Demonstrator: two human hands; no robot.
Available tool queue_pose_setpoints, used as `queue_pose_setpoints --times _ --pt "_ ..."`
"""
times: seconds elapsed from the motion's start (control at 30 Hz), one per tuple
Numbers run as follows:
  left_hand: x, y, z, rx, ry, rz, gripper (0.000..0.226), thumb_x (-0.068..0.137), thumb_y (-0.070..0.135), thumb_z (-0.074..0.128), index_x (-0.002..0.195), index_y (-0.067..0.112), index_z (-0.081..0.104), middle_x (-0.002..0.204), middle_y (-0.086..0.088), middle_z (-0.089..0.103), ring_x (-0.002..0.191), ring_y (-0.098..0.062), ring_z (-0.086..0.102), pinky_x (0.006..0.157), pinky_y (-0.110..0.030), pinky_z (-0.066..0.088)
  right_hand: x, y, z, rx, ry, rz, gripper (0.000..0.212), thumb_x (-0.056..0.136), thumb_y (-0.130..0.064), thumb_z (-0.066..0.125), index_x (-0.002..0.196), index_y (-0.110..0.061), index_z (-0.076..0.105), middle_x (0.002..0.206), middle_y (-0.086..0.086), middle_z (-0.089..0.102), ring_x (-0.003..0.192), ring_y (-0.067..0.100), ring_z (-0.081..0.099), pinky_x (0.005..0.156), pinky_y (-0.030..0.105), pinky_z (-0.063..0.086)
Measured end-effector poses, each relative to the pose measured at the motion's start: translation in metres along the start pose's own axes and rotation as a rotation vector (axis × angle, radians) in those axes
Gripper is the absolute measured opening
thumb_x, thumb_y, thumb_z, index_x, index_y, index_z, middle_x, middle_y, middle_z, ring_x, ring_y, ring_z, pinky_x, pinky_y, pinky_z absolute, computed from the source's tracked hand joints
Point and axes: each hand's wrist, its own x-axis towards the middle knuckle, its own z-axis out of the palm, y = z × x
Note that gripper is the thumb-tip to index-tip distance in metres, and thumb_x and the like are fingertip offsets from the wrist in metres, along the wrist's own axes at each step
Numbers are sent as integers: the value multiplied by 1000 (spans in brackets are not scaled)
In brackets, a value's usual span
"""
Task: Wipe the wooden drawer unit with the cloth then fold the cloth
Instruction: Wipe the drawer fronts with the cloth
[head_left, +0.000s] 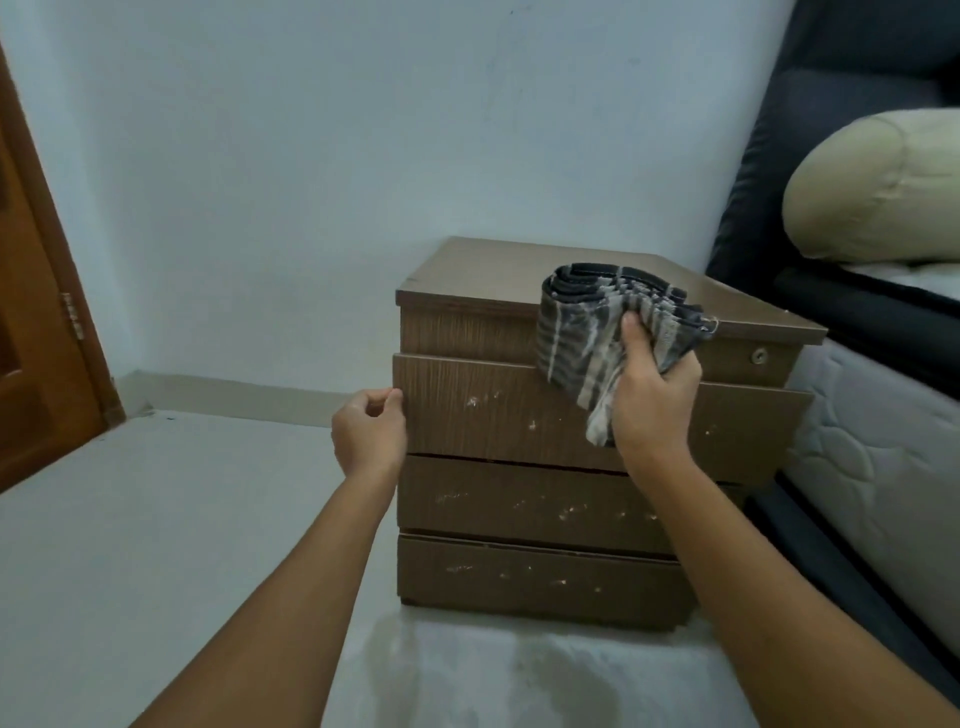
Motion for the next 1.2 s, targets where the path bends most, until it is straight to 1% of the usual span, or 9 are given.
queue_pose_setpoints --times 0.1,0.3,0.4,0.5,0.67,0.8,0.93,1.07,1.2 --pt "-5 0 8 -8 27 -2 19 97 24 57 104 12 69 102 -4 68 93 -19 62 77 -28 48 4 5 -31 -73 148 -70 4 96 -33 58 96 -32 62 100 -15 68 98 3 65 86 30 54" --pt "-16 5 25 -33 31 7 35 98 24 54 129 10 60 125 -7 64 111 -21 59 86 -26 44 5 19 -76 -56 500 -92 15 93 -37 57 107 -34 57 106 -16 63 103 4 61 94 27 48" --pt "-18 7 34 -44 63 3 36 98 25 54 132 11 57 128 -6 62 116 -23 58 86 -26 42 4 22 -94 -129 594 -56 21 95 -34 57 113 -25 60 106 -9 63 105 12 61 90 24 47" --pt "-18 3 41 -50 97 -4 36 98 28 53 130 14 57 128 -6 60 114 -23 58 86 -27 44 4 30 -115 -338 724 14 37 94 -45 53 116 -17 64 106 -2 67 99 17 62 90 33 49" --pt "-22 2 54 -18 82 5 45 96 34 53 136 16 44 136 -7 46 119 -24 52 92 -32 45 16 52 -148 -453 869 138 45 90 -57 41 111 -23 61 104 -1 70 95 23 66 89 46 51" --pt "-25 1 60 0 77 27 54 95 34 55 142 15 36 142 -8 40 126 -27 46 97 -36 44 29 72 -147 -349 794 196 36 93 -52 44 111 -25 58 109 -2 67 100 21 63 91 45 50" --pt "-20 -3 59 5 72 31 56 94 36 53 144 17 35 142 -7 40 128 -27 45 101 -41 44 38 95 -129 -260 521 258 52 96 -55 42 138 -25 48 128 -1 58 120 20 53 102 39 39" --pt "-9 -8 52 -25 72 -3 49 95 40 49 140 21 43 137 -5 47 121 -24 50 95 -36 45 42 117 -106 -396 372 232 72 97 -56 35 153 -34 -6 164 3 8 145 27 24 117 53 20" --pt "-2 -11 42 -49 89 -3 39 97 38 48 131 20 55 125 -1 58 107 -16 54 84 -29 42 36 129 -83 -520 280 29 68 102 -38 37 148 -37 -13 162 1 -18 148 20 -16 116 57 -10"
